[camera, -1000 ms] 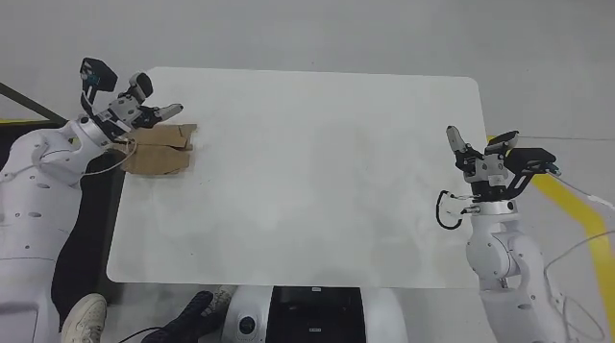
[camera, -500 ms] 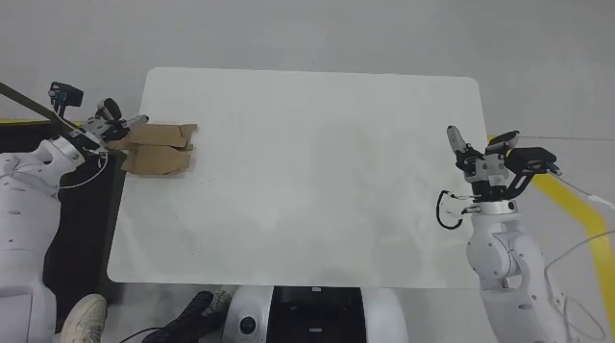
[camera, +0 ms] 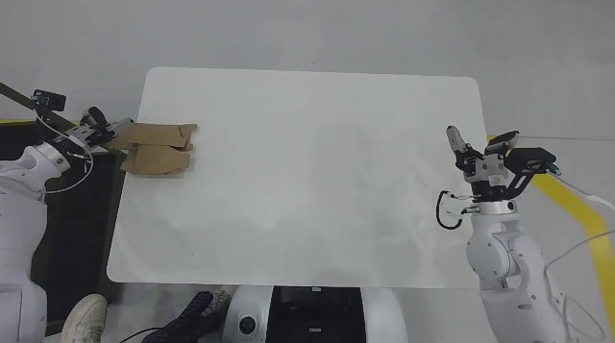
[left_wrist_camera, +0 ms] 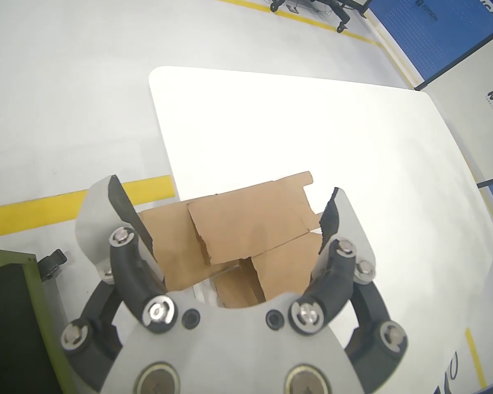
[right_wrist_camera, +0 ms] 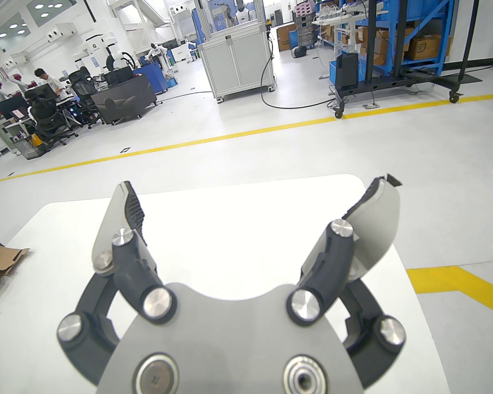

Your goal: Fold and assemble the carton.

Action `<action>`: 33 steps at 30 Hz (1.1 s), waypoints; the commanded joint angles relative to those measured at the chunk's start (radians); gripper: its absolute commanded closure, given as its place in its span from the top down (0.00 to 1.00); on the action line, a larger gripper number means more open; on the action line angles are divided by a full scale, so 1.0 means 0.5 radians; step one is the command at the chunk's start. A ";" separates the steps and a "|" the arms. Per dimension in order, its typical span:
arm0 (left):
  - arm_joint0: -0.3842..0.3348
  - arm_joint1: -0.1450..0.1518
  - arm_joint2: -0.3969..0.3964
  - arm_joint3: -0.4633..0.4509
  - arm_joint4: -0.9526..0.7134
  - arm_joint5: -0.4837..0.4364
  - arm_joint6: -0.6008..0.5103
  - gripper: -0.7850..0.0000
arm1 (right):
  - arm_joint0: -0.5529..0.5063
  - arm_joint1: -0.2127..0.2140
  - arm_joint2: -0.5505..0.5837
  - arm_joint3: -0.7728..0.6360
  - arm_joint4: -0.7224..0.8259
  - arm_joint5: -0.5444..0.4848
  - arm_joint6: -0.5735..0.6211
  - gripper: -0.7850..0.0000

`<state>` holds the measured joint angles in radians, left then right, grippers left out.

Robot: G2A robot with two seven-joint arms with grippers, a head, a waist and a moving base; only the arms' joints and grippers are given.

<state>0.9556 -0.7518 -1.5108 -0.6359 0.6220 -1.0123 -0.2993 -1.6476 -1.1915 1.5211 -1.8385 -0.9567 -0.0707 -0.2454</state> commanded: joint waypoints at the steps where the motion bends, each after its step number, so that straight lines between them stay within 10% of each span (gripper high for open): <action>1: 0.000 0.000 0.000 0.000 0.000 0.000 0.000 1.00 | 0.000 0.000 0.000 0.000 0.000 0.000 0.000 1.00; 14: 0.018 -0.003 0.000 0.016 -0.052 0.058 -0.035 1.00 | 0.000 0.000 0.000 0.000 0.000 0.000 0.000 1.00; 33: -0.170 0.088 -0.087 0.586 -0.239 0.166 -0.596 1.00 | 0.000 0.000 0.000 0.000 0.000 0.000 0.000 1.00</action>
<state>0.8803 -0.7036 -1.5591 -0.3600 0.5184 -0.9299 -0.5790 -1.6476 -1.1915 1.5211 -1.8385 -0.9567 -0.0707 -0.2454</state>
